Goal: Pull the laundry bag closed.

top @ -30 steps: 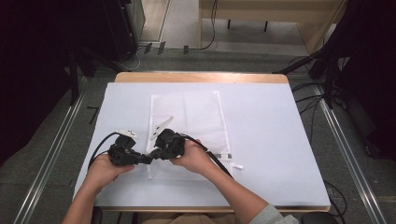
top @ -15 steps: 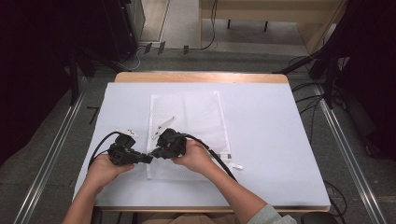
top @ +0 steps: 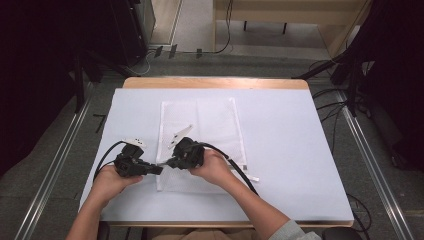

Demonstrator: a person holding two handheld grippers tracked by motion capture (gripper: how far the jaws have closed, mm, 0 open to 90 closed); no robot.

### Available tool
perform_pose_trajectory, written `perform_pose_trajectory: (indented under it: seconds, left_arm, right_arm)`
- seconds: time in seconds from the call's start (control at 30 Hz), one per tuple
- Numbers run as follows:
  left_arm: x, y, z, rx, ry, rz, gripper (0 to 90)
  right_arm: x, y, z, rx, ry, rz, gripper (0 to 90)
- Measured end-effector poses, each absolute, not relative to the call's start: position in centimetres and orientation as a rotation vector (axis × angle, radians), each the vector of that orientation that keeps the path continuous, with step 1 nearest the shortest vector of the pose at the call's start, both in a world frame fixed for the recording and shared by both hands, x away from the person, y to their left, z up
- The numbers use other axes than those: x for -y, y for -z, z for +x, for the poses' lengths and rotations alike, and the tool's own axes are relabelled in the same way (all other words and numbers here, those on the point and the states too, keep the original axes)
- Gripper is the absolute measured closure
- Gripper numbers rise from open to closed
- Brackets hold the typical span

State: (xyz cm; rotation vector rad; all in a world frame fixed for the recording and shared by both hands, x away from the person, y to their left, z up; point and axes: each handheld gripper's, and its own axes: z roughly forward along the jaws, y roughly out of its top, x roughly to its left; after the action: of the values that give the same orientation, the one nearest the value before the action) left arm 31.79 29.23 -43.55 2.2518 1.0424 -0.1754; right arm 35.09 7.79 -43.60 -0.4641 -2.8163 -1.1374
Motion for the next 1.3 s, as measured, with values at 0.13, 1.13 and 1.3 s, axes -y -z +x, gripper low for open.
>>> perform_pose_trajectory:
  seconds: [0.13, 1.13, 1.3]
  left_arm:
    - [-29.2, 43.6, 31.8, -1.041, 0.177, 2.251, 88.4]
    - [-29.6, 43.5, 31.6, -1.027, 0.171, 2.260, 88.2]
    - [-29.5, 43.5, 31.6, -1.024, 0.170, 2.261, 88.2]
  right_arm:
    - [-7.7, 43.7, 34.9, 2.822, 1.147, -0.454, 88.4]
    - [-5.2, 44.2, 35.3, 2.798, 1.137, -0.526, 88.3]
    - [-4.7, 44.1, 35.2, 2.807, 1.136, -0.521, 88.3]
